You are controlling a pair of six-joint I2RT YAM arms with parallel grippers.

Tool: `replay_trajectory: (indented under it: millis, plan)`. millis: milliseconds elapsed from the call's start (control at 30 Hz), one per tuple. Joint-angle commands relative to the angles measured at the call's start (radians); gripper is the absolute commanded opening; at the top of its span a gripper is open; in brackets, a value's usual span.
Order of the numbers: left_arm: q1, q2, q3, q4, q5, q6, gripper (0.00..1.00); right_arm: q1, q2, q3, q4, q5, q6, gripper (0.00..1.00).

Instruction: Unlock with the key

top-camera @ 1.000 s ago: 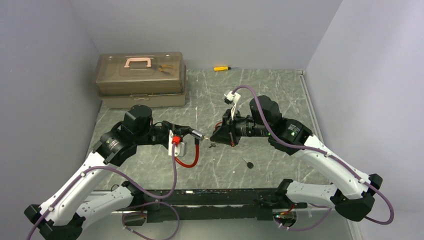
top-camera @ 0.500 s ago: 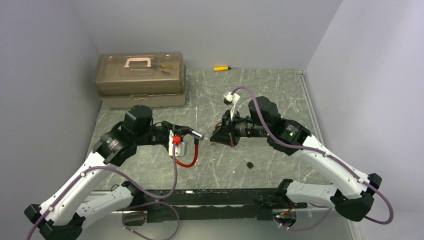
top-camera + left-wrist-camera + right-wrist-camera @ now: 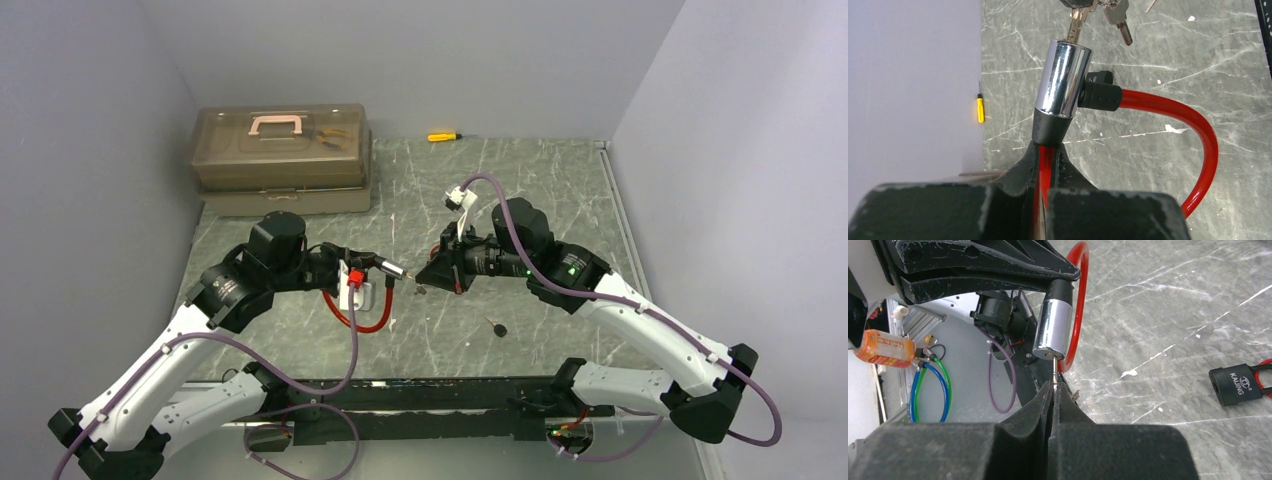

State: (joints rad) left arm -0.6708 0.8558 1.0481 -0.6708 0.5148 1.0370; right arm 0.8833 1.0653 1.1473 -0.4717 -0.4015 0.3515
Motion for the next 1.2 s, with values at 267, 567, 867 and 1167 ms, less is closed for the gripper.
replay_trajectory:
  millis: [267,567,867,1167]
  plan:
    - [-0.069,-0.013,0.015,0.124,0.009,-0.002,0.0,-0.003,0.028,-0.04,0.192,0.004,0.087,0.0]
    - [-0.164,0.002,0.028,0.129,-0.077,0.006,0.0,-0.003,0.057,-0.046,0.208,0.01,0.095,0.0]
    - [-0.175,0.025,0.046,0.115,-0.153,-0.079,0.0,-0.038,0.001,0.019,0.103,0.039,0.012,0.52]
    - [-0.176,0.025,0.043,0.084,-0.184,-0.115,0.0,-0.069,0.03,0.095,0.046,-0.083,-0.031,0.61]
